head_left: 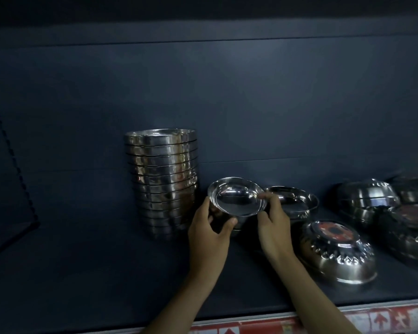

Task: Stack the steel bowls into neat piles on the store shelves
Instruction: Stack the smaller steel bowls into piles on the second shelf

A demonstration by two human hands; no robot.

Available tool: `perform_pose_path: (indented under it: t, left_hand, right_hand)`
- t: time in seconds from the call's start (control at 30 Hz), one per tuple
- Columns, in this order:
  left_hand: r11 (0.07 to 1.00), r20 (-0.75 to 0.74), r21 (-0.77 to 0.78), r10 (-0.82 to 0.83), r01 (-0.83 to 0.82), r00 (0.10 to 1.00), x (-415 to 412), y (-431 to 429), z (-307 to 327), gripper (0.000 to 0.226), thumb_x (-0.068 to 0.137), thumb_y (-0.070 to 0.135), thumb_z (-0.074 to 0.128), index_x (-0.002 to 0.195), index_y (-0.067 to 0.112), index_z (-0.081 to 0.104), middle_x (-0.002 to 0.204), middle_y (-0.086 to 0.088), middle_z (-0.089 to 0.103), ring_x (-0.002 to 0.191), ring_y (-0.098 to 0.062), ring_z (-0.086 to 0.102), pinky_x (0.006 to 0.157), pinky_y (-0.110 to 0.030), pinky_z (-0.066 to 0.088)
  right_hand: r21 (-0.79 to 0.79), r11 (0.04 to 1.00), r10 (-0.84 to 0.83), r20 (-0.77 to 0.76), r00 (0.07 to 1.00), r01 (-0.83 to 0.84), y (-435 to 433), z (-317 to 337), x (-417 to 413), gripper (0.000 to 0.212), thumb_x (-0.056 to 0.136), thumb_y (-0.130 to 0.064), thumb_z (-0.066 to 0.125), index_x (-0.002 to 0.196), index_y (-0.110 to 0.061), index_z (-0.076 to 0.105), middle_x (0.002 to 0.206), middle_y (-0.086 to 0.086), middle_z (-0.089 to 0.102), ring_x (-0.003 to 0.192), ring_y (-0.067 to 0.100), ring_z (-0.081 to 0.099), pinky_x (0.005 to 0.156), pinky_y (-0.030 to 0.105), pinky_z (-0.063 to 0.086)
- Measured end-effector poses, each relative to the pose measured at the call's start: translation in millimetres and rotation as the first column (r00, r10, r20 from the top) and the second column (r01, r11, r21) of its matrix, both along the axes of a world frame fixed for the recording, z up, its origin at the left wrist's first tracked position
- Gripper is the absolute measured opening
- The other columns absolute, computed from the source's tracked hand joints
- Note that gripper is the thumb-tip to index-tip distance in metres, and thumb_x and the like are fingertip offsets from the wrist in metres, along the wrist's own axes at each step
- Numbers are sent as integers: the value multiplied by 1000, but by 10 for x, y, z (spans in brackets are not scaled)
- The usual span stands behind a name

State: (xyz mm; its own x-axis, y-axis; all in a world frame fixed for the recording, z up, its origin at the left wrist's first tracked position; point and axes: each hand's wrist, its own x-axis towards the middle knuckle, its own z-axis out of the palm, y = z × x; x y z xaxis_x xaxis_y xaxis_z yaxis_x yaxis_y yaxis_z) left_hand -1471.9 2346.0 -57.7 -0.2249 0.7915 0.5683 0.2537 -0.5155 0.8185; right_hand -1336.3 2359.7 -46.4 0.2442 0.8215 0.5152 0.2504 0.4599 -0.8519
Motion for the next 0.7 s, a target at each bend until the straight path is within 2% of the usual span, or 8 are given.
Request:
perform_pose_path:
  t: [0.1, 0.2, 0.33, 0.47, 0.53, 0.63, 0.7]
  left_hand:
    - [998, -93, -14, 55, -56, 994, -27, -5, -59, 64, 83, 25, 76, 140, 33, 48, 134, 15, 55, 126, -2, 51, 108, -35, 46]
    - [996, -152, -48, 69, -77, 986, -50, -10, -101, 68, 84, 36, 71, 145, 36, 42, 138, 14, 52, 130, -6, 46, 108, -38, 44]
    - [998, -137, -54, 38, -46, 990, -64, 34, -126, 71, 80, 49, 63, 146, 40, 38, 142, 14, 50, 133, -6, 46, 108, -41, 45]
    - [997, -152, -50, 50, -58, 987, -74, 90, -149, 68, 88, 28, 69, 148, 35, 37, 141, 8, 51, 131, -10, 48, 107, -42, 46]
    - [996, -146, -52, 59, -67, 988, -71, 99, -131, 69, 88, 21, 71, 147, 33, 39, 133, 12, 50, 127, -14, 51, 104, -42, 48]
    - [994, -169, -38, 99, -106, 981, -51, 94, -91, 70, 87, 15, 72, 147, 30, 40, 114, 27, 43, 121, -19, 53, 102, -42, 49]
    - [992, -198, -14, 123, -129, 972, -41, 80, -78, 68, 86, 15, 72, 146, 28, 41, 111, 23, 43, 119, -17, 49, 100, -43, 49]
  right_hand:
    - [29, 999, -19, 84, 996, 16, -17, -16, 20, 36, 85, 5, 49, 111, -19, 55, 104, -7, 64, 94, -13, 54, 75, 0, 36]
    - [51, 998, -29, 155, 987, 21, -37, -21, 25, 35, 84, 0, 52, 113, -19, 54, 107, -8, 63, 99, -14, 52, 78, -1, 35]
    - [58, 998, -11, 209, 978, -1, -43, -16, 20, 44, 74, -15, 48, 117, -22, 52, 111, -9, 61, 104, -12, 51, 82, -1, 34]
    - [31, 998, 49, 247, 968, -59, -40, -33, 16, 55, 74, -18, 51, 127, -28, 44, 125, -10, 54, 115, -11, 46, 89, -2, 30]
    - [33, 996, 69, 258, 964, -80, -33, -36, 16, 57, 75, -18, 52, 129, -30, 41, 130, -8, 52, 119, -7, 45, 94, 0, 30]
    - [39, 994, 86, 263, 961, -99, -25, -35, 25, 60, 77, -16, 54, 134, -26, 39, 133, -5, 51, 122, 3, 47, 104, 16, 35]
    - [46, 993, 92, 262, 961, -107, -16, -42, 33, 61, 81, -8, 57, 136, -27, 37, 134, -7, 51, 123, 3, 47, 103, 11, 34]
